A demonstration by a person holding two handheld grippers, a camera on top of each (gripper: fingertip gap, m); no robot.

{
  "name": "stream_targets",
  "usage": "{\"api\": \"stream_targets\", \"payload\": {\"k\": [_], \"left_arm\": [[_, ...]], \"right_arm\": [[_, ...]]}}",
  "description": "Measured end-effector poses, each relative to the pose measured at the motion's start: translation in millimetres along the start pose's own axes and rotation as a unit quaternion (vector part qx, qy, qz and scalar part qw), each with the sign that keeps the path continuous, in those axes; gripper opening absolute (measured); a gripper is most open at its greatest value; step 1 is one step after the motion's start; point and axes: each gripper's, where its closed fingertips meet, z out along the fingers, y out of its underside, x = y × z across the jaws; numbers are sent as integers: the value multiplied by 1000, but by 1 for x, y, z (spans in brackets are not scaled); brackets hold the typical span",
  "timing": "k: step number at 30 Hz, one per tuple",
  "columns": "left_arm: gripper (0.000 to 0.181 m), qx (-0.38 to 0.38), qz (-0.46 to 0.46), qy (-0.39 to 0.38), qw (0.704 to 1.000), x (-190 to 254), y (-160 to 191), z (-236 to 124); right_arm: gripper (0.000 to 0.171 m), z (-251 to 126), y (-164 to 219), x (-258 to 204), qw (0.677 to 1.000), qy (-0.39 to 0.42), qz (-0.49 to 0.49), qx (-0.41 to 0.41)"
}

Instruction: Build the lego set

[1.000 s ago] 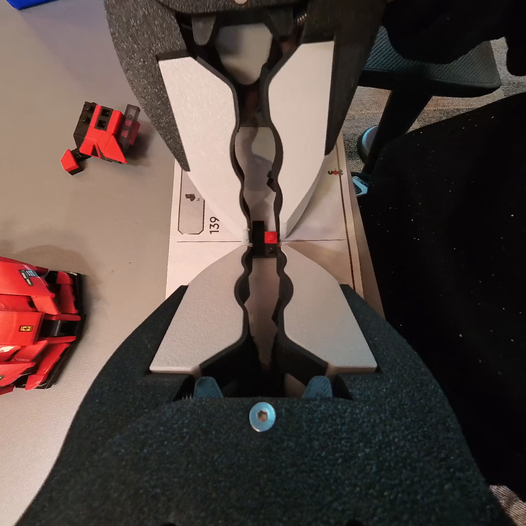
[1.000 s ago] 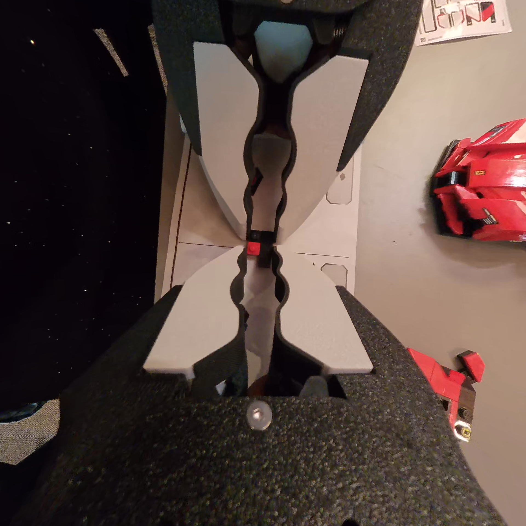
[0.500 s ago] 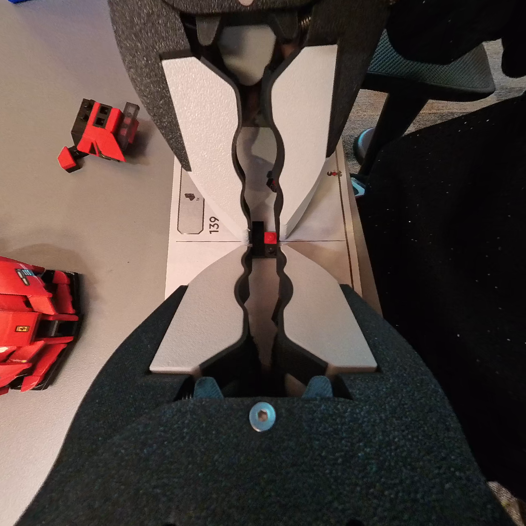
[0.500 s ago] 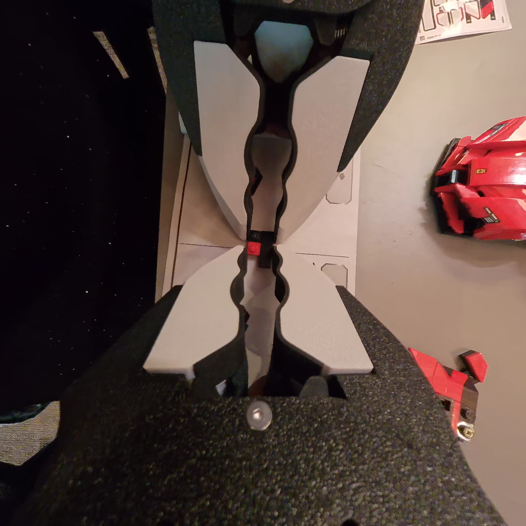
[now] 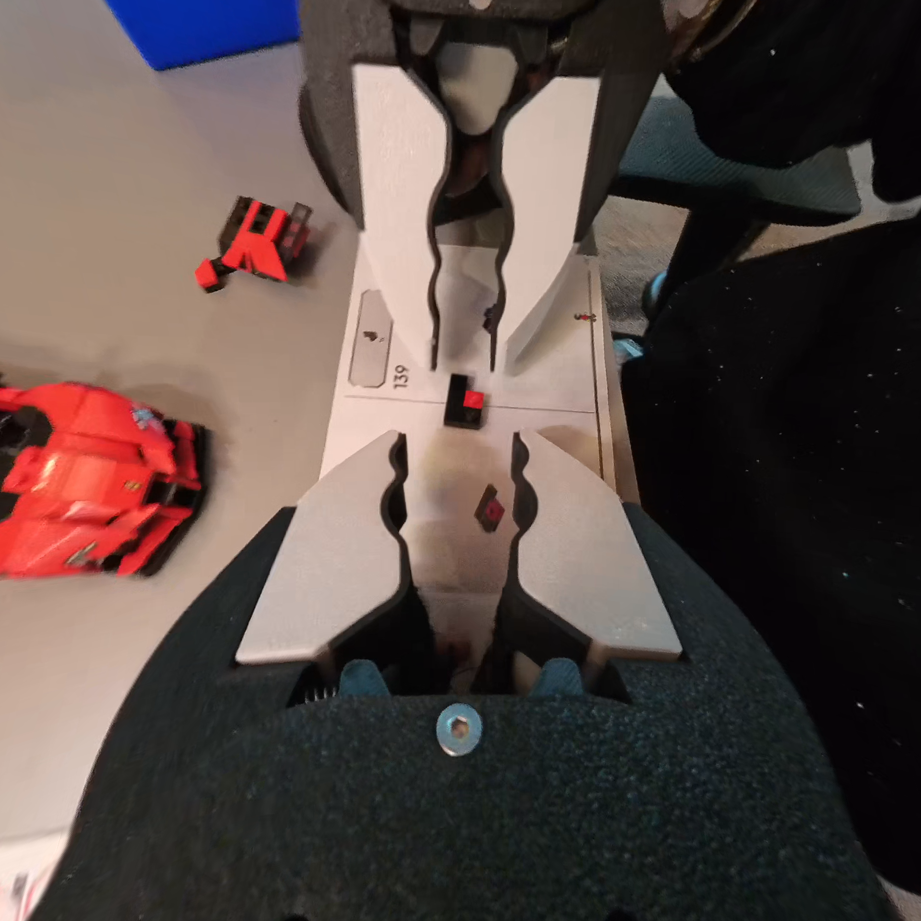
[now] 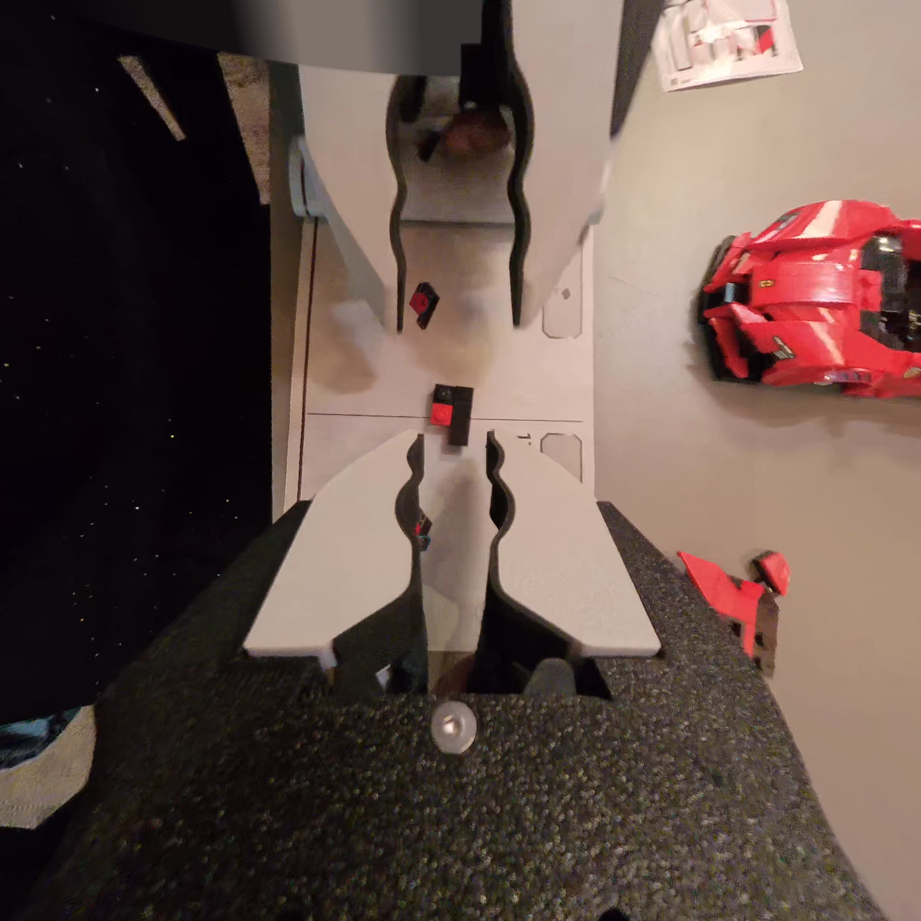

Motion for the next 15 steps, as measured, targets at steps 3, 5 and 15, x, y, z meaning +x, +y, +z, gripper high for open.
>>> {"api": "stream_targets", "payload": {"k": [3, 5, 15], "left_arm": [[42, 32, -32, -49, 998, -11, 3, -28], [41, 59, -64, -82, 993, -18, 10, -53], [0, 131, -145, -176, 965, -17, 56, -137]], "right_arm": [[30, -12, 0, 2, 999, 24, 25, 25], [33, -17, 5, 1, 998, 34, 47, 34], [12, -21, 14, 2, 990, 103, 72, 70]]}}
